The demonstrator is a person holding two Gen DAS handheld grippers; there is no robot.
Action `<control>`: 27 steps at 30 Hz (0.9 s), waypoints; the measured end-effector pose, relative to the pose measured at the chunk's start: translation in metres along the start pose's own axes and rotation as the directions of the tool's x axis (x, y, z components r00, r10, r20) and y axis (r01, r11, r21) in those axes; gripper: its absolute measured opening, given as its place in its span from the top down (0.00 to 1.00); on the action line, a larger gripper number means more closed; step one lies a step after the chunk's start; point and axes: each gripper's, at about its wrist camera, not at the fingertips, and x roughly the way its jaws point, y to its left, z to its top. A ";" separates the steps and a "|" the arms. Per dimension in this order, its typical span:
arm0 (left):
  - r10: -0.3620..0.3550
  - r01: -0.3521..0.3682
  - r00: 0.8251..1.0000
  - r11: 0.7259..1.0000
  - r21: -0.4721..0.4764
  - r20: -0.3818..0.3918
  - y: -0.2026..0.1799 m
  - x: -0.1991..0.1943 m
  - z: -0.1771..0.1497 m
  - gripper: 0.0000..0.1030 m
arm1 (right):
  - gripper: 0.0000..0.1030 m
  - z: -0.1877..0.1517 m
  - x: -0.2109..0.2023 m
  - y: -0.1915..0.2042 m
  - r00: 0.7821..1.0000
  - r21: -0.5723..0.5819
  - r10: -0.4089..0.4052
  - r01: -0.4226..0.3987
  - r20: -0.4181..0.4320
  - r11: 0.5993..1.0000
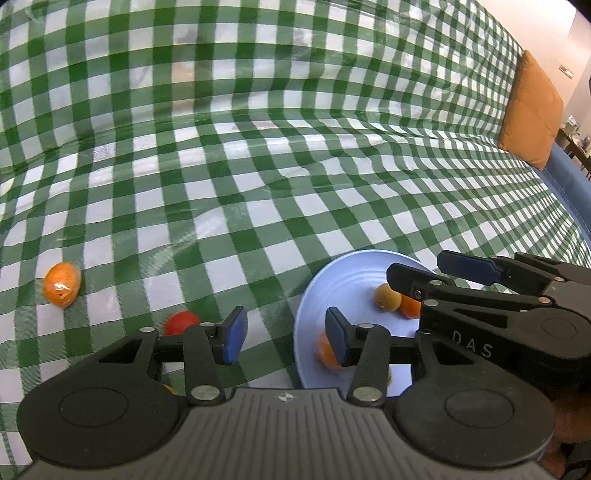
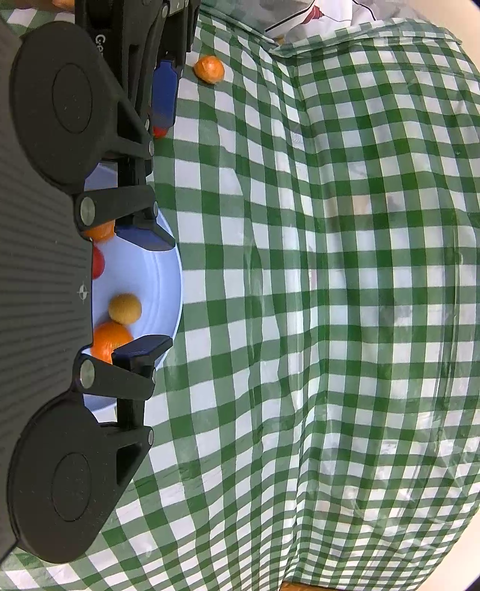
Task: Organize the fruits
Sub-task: 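Move both open tools from the plate back to the fruit pile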
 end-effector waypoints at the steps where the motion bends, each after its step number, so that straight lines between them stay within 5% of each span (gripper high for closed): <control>1: 0.006 -0.005 1.000 1.000 -0.006 0.002 0.003 -0.001 0.000 0.53 | 0.49 0.001 0.000 0.002 1.000 -0.001 0.003 -0.003 0.002 1.000; 12: 0.059 -0.058 0.998 0.995 -0.076 0.015 0.033 -0.014 0.000 0.64 | 0.49 0.007 0.004 0.026 0.999 -0.005 0.033 -0.033 0.007 0.999; 27: 0.095 -0.092 0.995 0.988 -0.127 0.018 0.065 -0.028 -0.005 0.64 | 0.49 0.013 0.015 0.057 0.997 -0.018 0.076 -0.076 0.003 0.997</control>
